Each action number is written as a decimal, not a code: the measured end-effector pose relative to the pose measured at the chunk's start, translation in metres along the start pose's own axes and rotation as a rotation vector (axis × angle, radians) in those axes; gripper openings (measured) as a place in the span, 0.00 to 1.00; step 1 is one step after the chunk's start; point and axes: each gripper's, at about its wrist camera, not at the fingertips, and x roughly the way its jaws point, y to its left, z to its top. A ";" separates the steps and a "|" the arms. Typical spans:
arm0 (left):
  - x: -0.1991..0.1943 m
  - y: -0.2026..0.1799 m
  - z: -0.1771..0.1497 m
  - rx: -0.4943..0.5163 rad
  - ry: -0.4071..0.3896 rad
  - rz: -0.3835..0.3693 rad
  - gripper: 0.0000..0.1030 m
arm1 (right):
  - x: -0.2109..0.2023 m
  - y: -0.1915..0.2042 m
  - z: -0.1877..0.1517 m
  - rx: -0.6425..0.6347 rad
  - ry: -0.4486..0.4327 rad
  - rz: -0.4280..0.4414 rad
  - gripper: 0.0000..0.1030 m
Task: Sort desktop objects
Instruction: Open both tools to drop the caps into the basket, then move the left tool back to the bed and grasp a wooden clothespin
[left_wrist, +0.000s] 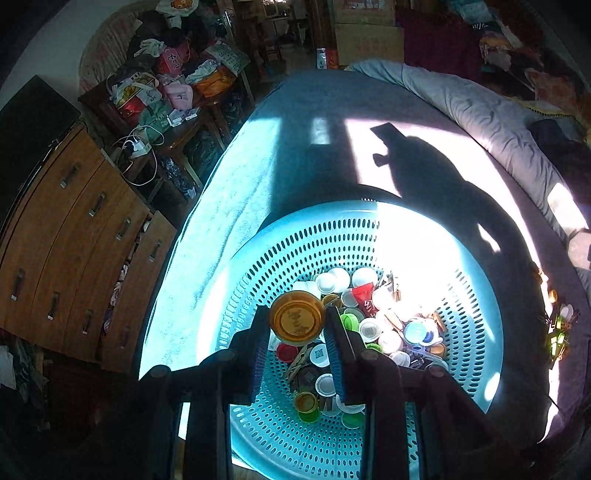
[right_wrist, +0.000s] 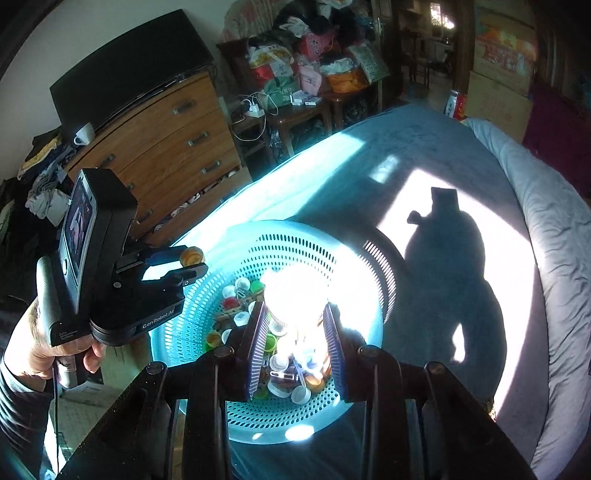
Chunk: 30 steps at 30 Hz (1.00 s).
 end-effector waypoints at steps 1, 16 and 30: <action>0.001 0.001 0.000 -0.005 0.002 -0.002 0.33 | -0.001 0.002 0.001 -0.005 -0.002 0.000 0.30; -0.071 -0.067 -0.022 0.107 -0.264 -0.040 0.55 | -0.121 -0.041 -0.071 0.021 -0.324 -0.056 0.81; 0.041 -0.406 -0.169 0.589 -0.232 -0.456 0.60 | -0.109 -0.227 -0.441 0.528 -0.137 -0.447 0.84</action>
